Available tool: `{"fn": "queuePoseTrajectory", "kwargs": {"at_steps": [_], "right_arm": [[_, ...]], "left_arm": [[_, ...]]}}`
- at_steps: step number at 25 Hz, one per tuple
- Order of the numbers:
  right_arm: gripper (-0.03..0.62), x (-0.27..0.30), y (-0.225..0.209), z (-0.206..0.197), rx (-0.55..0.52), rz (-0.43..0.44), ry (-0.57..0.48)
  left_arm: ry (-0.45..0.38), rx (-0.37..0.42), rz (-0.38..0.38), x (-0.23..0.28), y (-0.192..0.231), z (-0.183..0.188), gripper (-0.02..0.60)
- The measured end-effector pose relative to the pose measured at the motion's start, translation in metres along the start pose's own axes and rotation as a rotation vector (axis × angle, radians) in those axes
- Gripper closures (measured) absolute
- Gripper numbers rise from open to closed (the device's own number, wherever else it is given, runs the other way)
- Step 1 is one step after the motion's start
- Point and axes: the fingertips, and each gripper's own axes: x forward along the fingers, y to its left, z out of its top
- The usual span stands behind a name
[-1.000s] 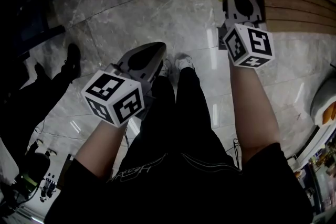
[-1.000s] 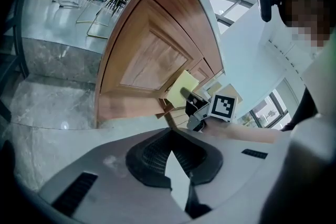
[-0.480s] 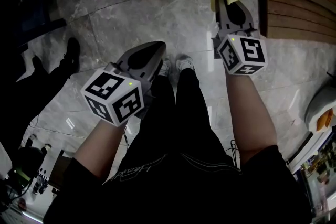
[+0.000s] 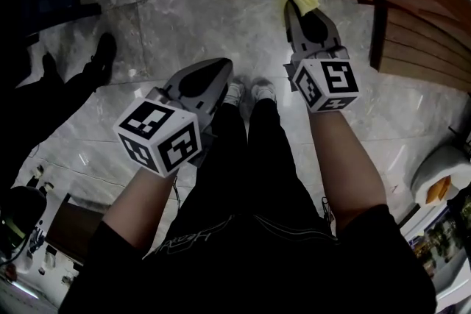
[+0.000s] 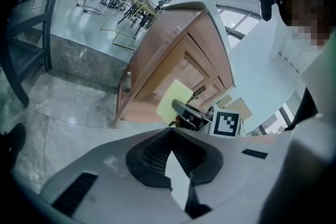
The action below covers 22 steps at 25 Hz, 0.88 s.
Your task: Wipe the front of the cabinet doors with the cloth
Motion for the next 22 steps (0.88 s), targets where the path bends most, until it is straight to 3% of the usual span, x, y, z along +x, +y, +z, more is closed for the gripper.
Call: {"fn": "queuePoseTrajectory", "kwargs": {"at_steps": [11,22], "right_arm": [[0.553,0.048,0.052,-0.018,-0.067,0.07,0.058],[0.553,0.07,0.053,-0.023,-0.055,0.06,0.067]], "left_arm": [[-0.048,-0.082,0.059,-0.037,0.041,-0.015,0.575],[-0.054,-0.101,0.067,-0.043,0.055,-0.013,0.575]]}}
